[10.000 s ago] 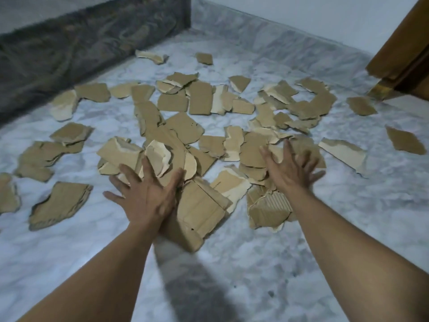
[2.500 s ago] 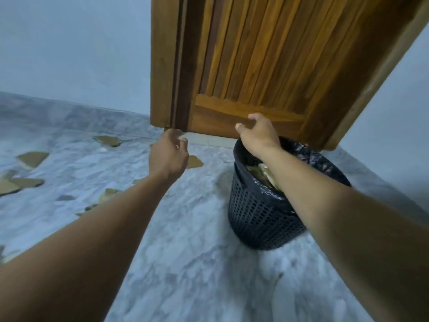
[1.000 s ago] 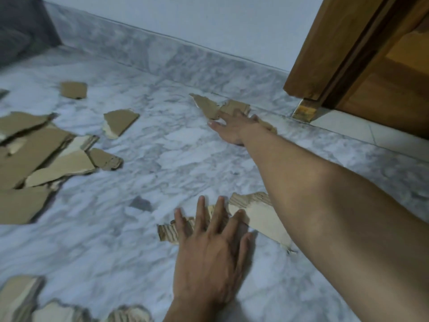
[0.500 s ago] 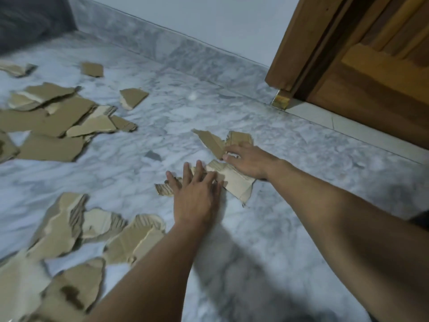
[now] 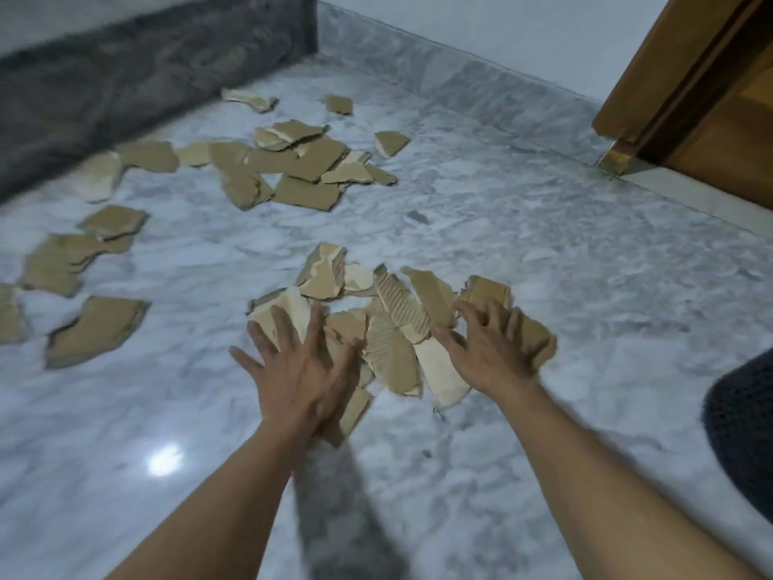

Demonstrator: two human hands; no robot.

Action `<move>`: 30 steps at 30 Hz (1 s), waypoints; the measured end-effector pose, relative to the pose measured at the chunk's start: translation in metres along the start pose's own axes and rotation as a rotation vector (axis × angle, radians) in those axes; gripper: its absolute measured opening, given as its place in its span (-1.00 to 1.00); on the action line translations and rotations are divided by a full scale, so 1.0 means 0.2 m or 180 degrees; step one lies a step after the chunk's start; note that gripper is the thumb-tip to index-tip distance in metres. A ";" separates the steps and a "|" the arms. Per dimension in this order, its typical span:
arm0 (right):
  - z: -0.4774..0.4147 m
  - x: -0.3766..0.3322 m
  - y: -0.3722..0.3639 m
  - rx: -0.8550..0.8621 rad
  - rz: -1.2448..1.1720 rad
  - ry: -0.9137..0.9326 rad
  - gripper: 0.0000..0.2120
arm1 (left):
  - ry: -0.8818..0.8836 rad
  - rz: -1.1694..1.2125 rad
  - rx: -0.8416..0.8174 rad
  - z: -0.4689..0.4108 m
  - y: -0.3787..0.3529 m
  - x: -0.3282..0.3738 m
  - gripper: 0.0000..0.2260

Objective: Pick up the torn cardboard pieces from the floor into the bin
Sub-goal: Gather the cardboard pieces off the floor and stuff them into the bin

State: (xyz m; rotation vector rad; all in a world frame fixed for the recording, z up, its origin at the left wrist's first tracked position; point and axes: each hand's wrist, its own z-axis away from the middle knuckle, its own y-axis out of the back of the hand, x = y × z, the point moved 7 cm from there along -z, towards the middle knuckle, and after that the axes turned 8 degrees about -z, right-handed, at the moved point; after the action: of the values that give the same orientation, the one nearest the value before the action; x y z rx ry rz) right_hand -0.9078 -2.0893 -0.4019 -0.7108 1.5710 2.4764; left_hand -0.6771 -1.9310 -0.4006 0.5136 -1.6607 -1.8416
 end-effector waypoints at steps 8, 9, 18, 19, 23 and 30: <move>0.08 -0.35 -0.13 0.0266 0.0049 0.0804 -0.46 | -0.0008 0.0770 0.0444 0.03 0.01 0.04 -0.28; 0.08 -0.34 -0.09 0.0550 -0.0002 0.0799 -0.38 | 0.0116 0.0872 0.0500 0.03 0.02 0.01 -0.23; 0.03 -0.35 -0.24 0.0041 -0.0108 0.0109 -0.33 | -0.0063 0.0489 -0.0034 -0.01 -0.05 0.09 -0.17; 0.04 -0.43 -0.29 0.0044 -0.0232 0.0291 -0.38 | 0.0003 0.0553 0.0068 0.00 -0.05 0.09 -0.21; 0.09 -0.56 -0.32 0.0582 -0.0713 0.0665 -0.49 | 0.0340 0.1246 0.0696 0.01 0.01 0.04 -0.32; 0.13 -0.54 -0.32 0.0942 0.0154 0.0538 -0.30 | 0.0604 0.1443 0.0924 0.00 0.07 -0.10 -0.33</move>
State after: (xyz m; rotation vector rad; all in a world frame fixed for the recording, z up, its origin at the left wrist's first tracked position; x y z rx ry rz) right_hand -0.7981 -2.0218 -0.3962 -0.8585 1.9811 2.1925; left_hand -0.6590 -1.9184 -0.3883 0.3759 -1.7488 -1.2009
